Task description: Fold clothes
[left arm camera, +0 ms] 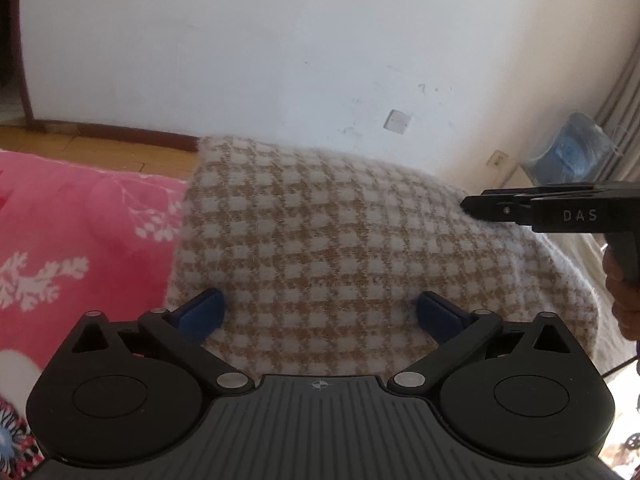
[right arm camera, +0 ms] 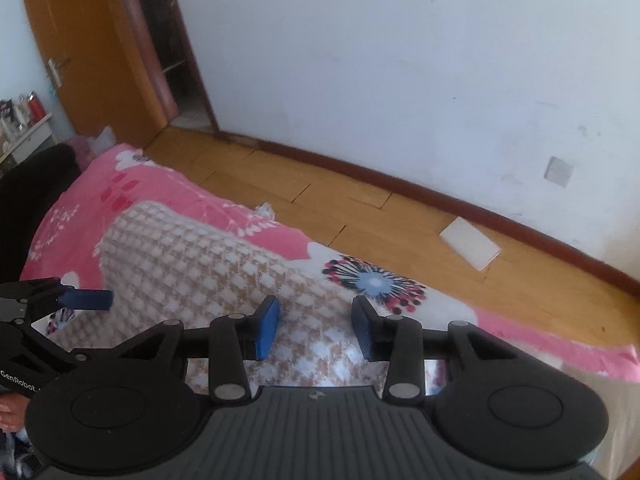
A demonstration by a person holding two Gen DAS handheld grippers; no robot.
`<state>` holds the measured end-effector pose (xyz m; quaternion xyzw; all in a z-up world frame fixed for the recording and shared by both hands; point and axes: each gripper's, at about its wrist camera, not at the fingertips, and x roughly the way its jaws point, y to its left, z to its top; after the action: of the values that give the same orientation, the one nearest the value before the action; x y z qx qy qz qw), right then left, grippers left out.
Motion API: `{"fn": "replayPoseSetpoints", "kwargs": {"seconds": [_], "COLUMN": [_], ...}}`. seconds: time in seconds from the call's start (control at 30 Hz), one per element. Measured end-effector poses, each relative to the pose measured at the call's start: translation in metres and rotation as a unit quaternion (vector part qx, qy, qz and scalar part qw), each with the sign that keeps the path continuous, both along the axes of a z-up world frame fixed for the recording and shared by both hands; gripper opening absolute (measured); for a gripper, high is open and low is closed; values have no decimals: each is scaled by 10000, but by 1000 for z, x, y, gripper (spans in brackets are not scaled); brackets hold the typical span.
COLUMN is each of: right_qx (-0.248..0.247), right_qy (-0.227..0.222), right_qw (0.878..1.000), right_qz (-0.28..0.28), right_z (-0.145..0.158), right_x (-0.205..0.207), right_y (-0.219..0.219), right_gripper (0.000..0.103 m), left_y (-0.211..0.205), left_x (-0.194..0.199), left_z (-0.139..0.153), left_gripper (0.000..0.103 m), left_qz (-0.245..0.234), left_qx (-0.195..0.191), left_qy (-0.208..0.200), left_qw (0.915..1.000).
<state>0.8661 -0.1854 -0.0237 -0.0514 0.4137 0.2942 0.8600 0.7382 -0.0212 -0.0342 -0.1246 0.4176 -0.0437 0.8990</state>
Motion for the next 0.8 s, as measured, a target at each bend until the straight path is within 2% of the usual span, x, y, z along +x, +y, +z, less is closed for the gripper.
{"fn": "replayPoseSetpoints", "kwargs": {"seconds": [0.13, 0.2, 0.3, 0.43, 0.5, 0.57, 0.6, 0.67, 0.8], "right_qx": [226, 458, 869, 1377, 1121, 604, 501, 399, 410], "right_qy": [-70, -42, -51, -83, -29, 300, 235, 163, 243], "right_qw": [9991, 9982, 9948, 9878, 9916, 9960, 9967, 9974, 9959], "right_qz": [-343, -384, -526, -724, -638, -594, -592, -583, -763], "right_z": [-17, -10, 8, 34, 28, 8, 5, 2, -12], "right_x": [8, 6, 2, -3, -4, -5, -9, -15, -15], "right_y": [0, -10, -38, -78, -76, -70, -69, -68, -67], "right_gripper": [44, 45, 45, 43, 40, 36, 36, 36, 35], "left_y": [13, 22, 35, 32, 24, 19, 13, 3, 0], "left_x": [6, 3, 2, 42, 67, 89, 95, 103, 115], "left_z": [12, 27, 54, 57, 42, 19, 10, -3, -13], "left_gripper": [98, 98, 99, 98, 98, 96, 97, 98, 98], "left_qz": [134, 193, 319, 118, -129, -347, -463, -700, -837], "left_qx": [-163, -232, -334, -170, 34, 174, 316, 572, 491], "left_qy": [111, -31, -503, -703, -603, -344, -300, -288, -87], "left_qw": [9997, 9995, 9977, 9973, 9981, 9987, 9980, 9955, 9952]}}
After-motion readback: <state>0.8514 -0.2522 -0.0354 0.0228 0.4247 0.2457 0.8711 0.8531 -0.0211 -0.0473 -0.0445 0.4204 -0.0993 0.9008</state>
